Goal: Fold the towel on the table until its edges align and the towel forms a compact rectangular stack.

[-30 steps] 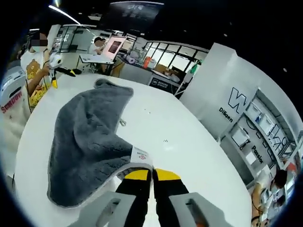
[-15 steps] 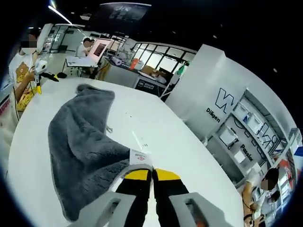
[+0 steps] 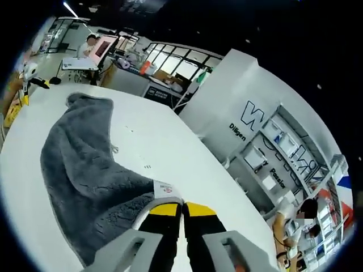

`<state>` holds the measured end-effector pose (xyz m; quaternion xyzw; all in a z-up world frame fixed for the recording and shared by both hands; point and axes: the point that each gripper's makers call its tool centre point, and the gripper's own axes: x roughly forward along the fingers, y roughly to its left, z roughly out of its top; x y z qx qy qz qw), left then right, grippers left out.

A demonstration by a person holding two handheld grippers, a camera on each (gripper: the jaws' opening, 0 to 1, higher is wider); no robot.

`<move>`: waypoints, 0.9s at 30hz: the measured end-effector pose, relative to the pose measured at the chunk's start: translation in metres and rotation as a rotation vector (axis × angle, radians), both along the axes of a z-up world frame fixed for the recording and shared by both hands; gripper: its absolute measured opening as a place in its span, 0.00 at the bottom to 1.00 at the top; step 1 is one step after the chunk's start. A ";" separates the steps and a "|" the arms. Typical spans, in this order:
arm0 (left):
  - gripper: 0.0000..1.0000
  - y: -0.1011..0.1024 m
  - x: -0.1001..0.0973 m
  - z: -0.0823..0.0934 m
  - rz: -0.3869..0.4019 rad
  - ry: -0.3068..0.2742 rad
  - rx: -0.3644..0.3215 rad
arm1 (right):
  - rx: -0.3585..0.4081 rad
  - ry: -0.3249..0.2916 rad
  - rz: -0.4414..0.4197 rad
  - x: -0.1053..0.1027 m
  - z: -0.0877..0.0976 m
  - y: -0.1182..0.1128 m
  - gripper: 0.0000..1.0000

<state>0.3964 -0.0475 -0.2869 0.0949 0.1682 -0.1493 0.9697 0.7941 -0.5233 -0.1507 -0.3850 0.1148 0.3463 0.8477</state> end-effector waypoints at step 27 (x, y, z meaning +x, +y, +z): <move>0.93 -0.004 0.008 -0.011 -0.019 0.031 -0.005 | -0.227 0.053 -0.234 0.072 -0.097 -0.033 0.03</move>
